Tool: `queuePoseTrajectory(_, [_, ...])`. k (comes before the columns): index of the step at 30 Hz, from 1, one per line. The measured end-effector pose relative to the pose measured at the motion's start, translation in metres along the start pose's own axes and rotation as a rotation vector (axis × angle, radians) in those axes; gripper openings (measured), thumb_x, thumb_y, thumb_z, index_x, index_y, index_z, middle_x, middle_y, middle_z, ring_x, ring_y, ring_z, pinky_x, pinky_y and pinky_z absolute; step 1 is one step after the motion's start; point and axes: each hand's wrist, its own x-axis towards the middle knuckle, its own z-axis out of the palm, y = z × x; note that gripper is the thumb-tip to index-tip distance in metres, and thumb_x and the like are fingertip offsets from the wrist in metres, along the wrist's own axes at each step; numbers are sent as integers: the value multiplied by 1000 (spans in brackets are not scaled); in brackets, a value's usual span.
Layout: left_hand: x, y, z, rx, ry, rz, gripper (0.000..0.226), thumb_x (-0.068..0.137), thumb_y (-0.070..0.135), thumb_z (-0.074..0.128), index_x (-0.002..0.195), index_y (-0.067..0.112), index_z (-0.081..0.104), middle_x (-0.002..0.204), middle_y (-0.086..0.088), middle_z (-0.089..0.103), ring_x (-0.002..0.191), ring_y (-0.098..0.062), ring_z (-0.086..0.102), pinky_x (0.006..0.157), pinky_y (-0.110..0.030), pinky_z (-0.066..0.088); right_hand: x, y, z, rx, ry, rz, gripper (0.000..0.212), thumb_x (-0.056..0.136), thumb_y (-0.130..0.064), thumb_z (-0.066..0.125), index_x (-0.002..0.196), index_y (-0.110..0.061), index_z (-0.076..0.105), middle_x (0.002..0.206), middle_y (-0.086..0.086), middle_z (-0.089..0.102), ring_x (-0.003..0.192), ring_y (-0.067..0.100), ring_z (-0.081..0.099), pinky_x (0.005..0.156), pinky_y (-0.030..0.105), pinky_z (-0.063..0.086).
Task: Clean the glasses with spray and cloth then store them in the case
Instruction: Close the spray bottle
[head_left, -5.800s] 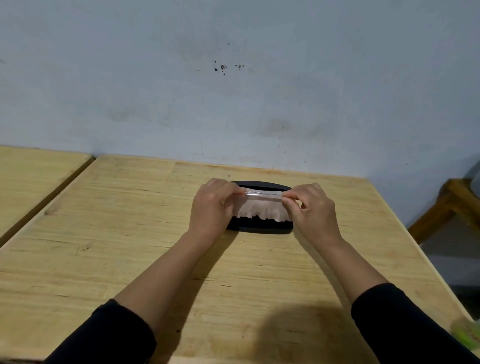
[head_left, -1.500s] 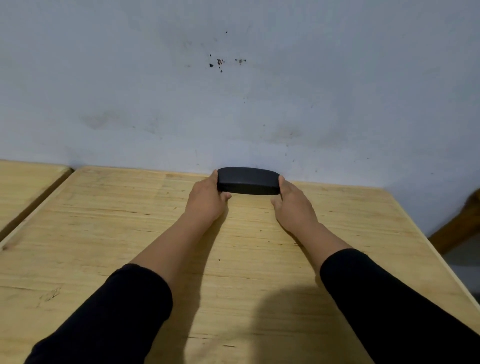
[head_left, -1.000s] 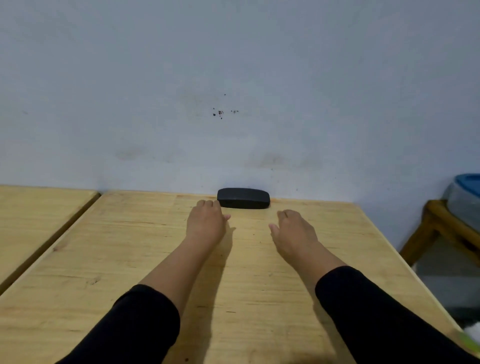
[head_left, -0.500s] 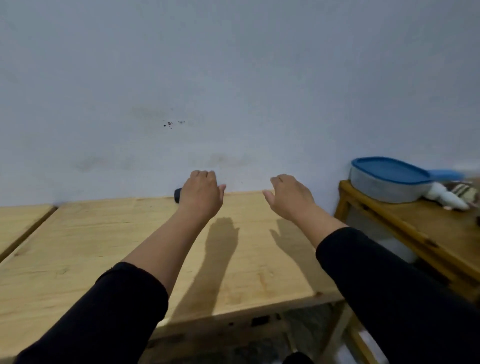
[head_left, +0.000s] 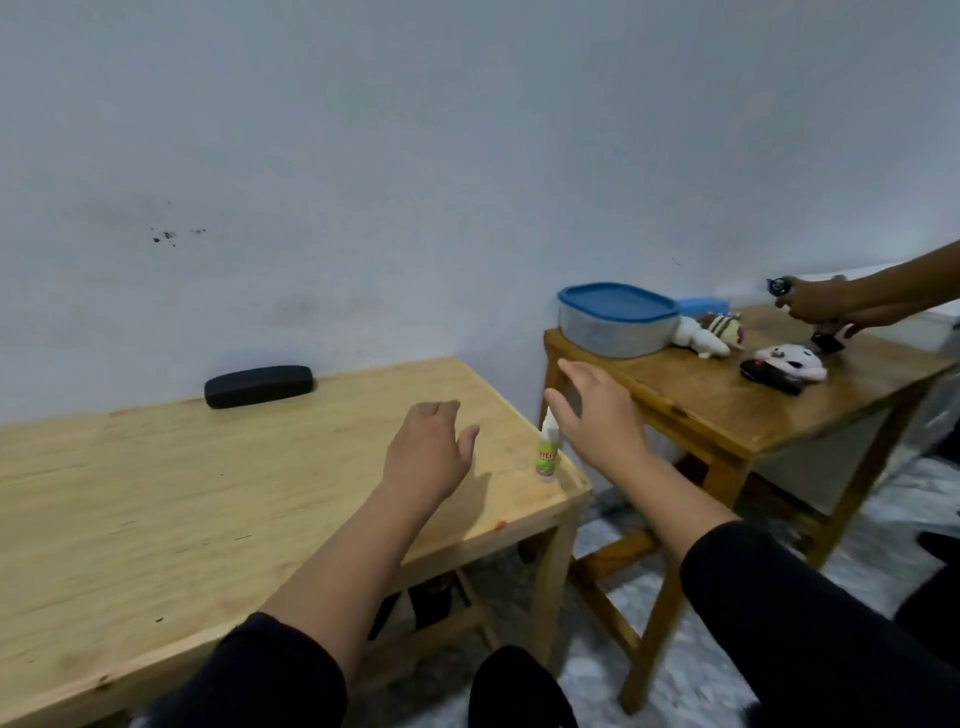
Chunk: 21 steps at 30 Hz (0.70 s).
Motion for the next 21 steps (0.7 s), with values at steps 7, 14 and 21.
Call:
queuePoseTrajectory(7, [-22, 7, 56, -125, -127, -61, 46, 90, 38, 50, 131, 16, 48, 132, -8, 53, 123, -21, 45, 103, -30, 34, -56, 30, 44, 182, 67, 116, 49, 91, -25, 57, 137, -11, 45, 139, 8, 50, 129, 20, 45, 99, 20, 28])
queuePoseTrajectory(14, [-1, 20, 71, -236, -170, -68, 44, 88, 35, 56, 130, 23, 51, 131, -5, 55, 121, -21, 48, 101, -29, 36, -52, 38, 70, 335, 120, 156, 53, 87, -21, 63, 136, -10, 46, 135, 12, 54, 122, 24, 53, 102, 34, 44])
queuePoseTrajectory(21, [11, 29, 83, -333, -173, -55, 34, 87, 29, 59, 121, 26, 59, 118, -1, 66, 107, -18, 59, 95, -36, 47, -36, 43, 80, 461, 84, 171, 55, 86, -15, 64, 137, -17, 44, 131, 5, 58, 116, 14, 57, 97, 24, 45])
